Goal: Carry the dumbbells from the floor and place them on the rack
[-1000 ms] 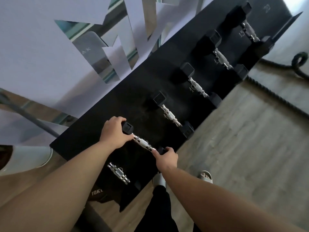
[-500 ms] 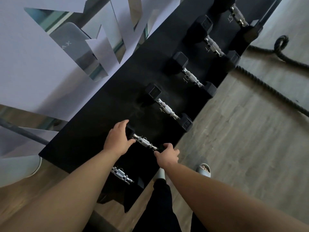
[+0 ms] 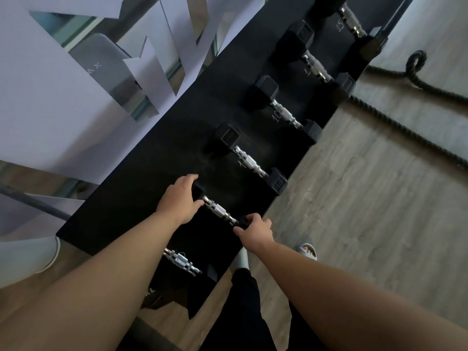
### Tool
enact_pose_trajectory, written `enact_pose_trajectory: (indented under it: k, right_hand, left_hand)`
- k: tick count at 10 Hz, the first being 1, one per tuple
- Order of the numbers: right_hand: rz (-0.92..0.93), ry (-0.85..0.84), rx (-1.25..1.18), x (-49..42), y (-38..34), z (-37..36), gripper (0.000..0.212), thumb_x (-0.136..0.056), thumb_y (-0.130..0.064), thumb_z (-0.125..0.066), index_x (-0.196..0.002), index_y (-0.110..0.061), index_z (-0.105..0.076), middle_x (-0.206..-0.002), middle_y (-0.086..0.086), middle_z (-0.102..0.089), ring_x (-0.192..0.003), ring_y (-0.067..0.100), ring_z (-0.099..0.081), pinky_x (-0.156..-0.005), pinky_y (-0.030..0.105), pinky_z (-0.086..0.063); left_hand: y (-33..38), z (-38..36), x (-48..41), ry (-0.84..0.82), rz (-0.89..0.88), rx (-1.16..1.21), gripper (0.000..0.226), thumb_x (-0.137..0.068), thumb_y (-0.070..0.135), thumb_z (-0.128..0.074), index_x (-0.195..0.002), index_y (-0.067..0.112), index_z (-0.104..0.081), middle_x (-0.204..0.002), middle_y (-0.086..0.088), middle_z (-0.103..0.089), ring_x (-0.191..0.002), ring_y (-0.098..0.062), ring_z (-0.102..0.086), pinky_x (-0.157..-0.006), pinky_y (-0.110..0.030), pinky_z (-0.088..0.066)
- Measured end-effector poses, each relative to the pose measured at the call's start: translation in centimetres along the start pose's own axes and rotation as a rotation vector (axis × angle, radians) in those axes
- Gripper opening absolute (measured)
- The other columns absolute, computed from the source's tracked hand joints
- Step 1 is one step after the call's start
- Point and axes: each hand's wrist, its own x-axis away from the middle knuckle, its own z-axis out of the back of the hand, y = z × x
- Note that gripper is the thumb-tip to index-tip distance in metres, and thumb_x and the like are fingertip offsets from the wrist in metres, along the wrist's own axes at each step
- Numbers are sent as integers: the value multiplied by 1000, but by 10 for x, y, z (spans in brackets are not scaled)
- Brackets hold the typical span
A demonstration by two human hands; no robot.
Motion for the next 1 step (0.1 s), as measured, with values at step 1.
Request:
enact_pose_trajectory:
  k: [1]
  right_hand:
    - [29, -15, -4, -1, -10, 15, 63, -93, -45, -70, -147, -21, -48, -147, 11, -41, -129, 34, -55, -108, 46, -53]
  left_hand:
    - [-8, 14, 3, -96, 9, -11, 78, -96, 37, -71, -161, 31, -29, -166, 0, -36, -146, -30, -42, -114, -48, -42]
